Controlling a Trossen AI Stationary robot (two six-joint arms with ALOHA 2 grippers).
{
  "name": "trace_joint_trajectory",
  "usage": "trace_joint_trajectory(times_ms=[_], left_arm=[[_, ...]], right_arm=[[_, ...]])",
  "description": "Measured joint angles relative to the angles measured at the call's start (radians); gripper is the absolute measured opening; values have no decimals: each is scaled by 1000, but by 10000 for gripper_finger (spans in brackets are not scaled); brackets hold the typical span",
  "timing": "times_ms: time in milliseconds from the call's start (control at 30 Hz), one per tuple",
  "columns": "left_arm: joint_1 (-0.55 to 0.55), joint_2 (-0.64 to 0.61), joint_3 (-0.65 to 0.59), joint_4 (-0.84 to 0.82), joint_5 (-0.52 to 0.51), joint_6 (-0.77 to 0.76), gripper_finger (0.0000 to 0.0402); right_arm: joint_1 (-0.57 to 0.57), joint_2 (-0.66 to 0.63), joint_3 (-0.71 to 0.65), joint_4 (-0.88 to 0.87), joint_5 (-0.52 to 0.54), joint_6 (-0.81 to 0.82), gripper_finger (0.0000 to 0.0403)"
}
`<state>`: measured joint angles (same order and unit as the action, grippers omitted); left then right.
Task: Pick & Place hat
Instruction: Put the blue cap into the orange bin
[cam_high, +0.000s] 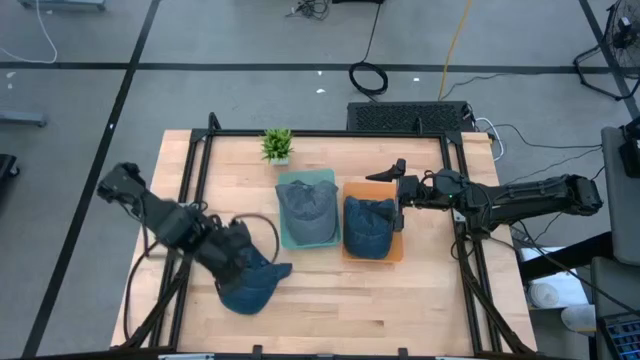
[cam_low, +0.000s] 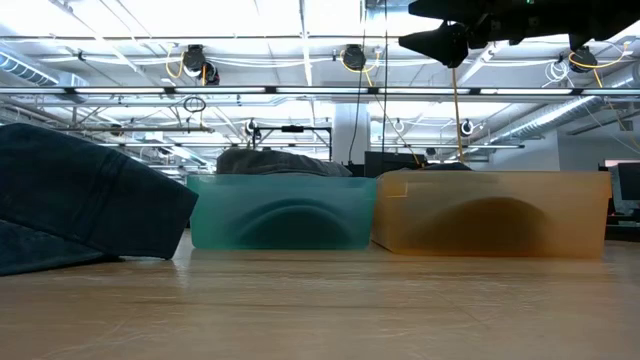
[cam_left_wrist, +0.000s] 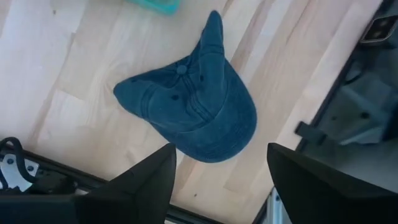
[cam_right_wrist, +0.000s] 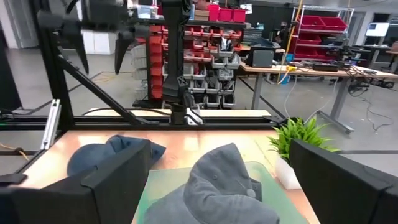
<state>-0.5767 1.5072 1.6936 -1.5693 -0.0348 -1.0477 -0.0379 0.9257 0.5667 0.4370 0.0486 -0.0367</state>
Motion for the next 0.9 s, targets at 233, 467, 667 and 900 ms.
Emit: trace_joint_trajectory(times_ms=[233, 467, 667, 900], left_arm=[[-145, 137, 0, -2, -23, -57, 266], [-258, 256, 0, -1, 4, -116, 267], [-309, 317, 0, 6, 48, -131, 267], [-397, 398, 0, 17, 11, -219, 267]], right_arm=[[32, 0, 0, 0, 0, 11, 366], [59, 0, 0, 0, 0, 52, 366], [67, 0, 0, 0, 1, 51, 366], [66, 0, 0, 5, 2, 7, 366]])
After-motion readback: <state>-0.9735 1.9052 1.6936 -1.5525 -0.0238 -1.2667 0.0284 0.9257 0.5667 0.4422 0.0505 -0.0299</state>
